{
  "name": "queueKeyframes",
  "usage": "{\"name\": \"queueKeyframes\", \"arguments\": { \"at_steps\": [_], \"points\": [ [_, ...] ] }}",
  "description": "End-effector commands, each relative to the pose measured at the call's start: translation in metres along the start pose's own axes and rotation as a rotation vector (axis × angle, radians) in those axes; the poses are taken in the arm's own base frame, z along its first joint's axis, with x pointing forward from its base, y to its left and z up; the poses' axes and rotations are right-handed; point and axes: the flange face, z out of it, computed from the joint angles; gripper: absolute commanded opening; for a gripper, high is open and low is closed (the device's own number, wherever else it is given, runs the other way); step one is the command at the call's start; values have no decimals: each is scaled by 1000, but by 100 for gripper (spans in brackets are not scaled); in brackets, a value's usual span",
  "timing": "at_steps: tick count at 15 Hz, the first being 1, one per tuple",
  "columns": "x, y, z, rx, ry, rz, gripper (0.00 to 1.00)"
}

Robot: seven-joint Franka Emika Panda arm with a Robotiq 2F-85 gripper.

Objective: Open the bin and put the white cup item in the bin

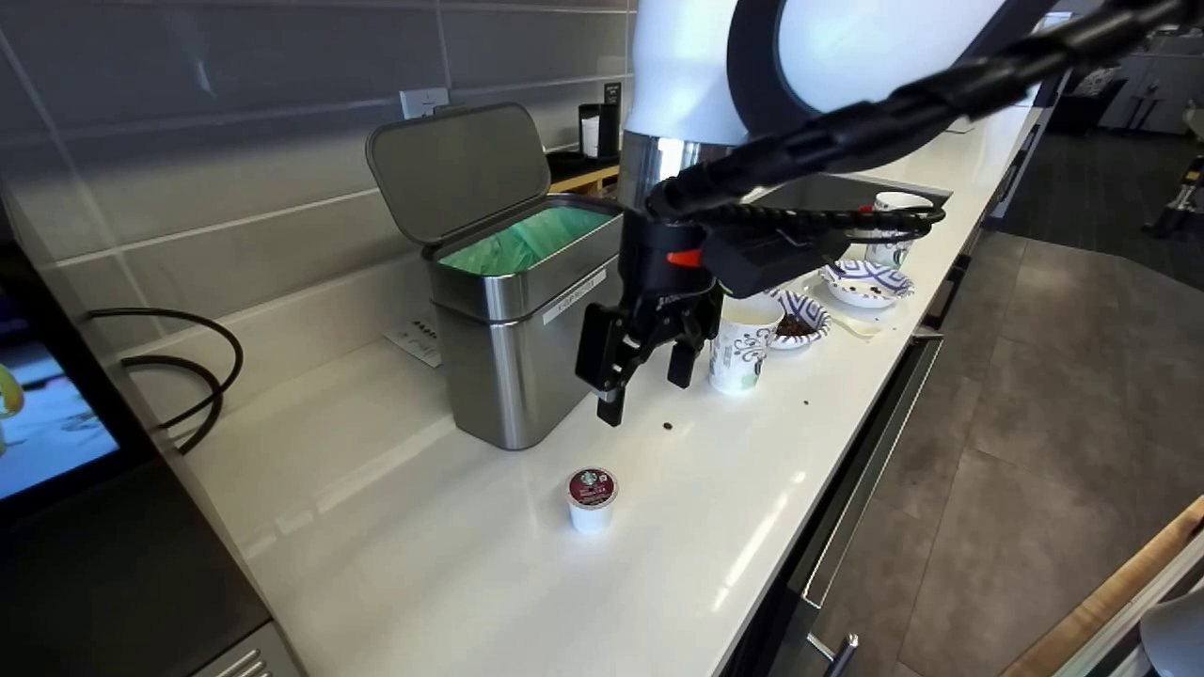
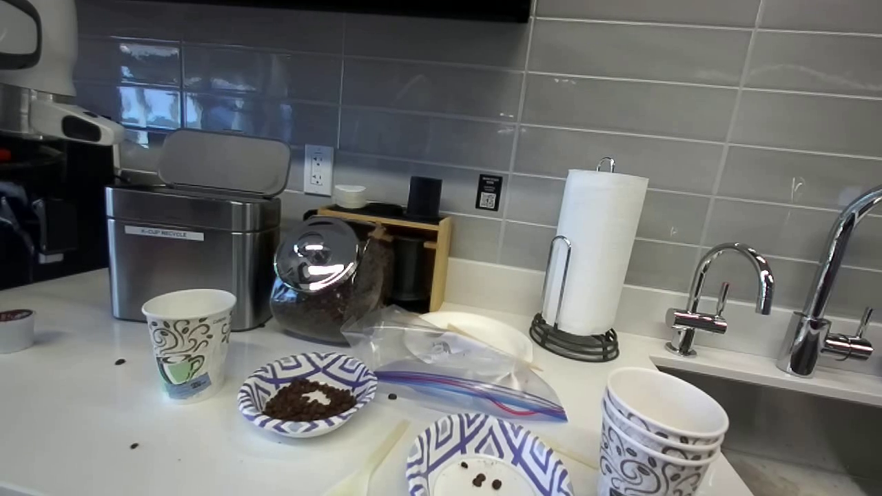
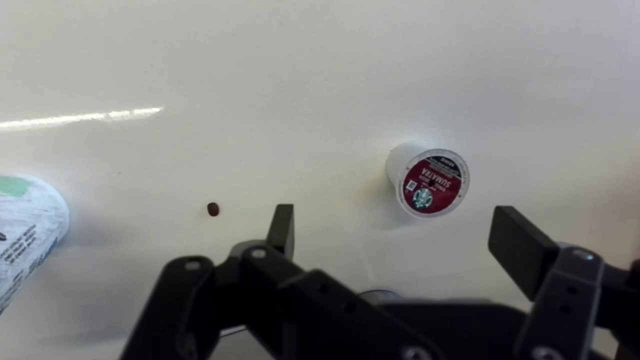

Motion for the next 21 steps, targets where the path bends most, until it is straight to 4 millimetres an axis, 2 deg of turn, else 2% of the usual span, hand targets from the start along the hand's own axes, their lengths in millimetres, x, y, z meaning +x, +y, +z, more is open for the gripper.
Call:
{"name": "queueKeyframes", "arguments": {
  "at_steps": [1,5,13,21],
  "points": [
    [-3,3,1,-16,-13,-6,100],
    [-16,3,7,-29,-43,-43,100],
    [-36,-2,26,-61,4,-50,100],
    [-35,-7,43,-19,124,-51,100]
  ]
}}
